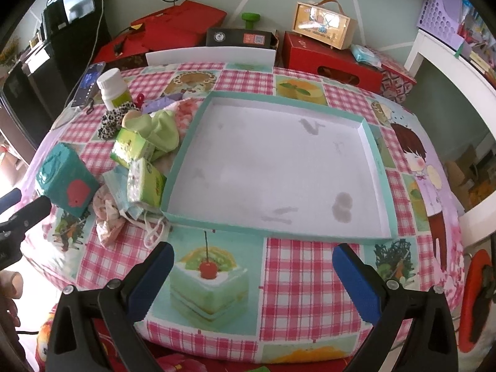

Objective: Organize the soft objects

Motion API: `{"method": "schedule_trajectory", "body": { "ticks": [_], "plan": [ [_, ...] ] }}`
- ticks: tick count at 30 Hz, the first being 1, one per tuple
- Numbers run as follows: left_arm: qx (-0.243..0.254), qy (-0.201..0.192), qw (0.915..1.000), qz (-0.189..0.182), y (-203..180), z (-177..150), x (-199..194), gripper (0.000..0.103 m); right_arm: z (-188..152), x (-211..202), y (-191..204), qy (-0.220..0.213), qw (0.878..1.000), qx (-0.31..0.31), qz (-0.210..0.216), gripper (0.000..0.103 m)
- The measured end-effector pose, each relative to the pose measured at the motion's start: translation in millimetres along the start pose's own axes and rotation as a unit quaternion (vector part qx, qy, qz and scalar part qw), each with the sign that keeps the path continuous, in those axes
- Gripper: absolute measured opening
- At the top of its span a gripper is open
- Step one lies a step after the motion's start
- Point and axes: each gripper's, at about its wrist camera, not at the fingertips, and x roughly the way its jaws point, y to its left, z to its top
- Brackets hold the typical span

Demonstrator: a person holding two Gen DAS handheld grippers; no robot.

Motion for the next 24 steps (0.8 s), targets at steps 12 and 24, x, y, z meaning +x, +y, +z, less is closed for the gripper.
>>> {"method": "schedule_trajectory", "body": {
  "ticks": [12,24],
  "plan": [
    [0.004,0.044,0.9987,-0.027,-7,53,18,0.103,34,11,49,-0.031,0.996,-0.049,0.068,0.103],
    [0.088,0.126,0.9879,-0.023,-41,83,65,0.103,38,42,75,-0.013,0.990,-0.071,0.121,0.099]
  ]
}}
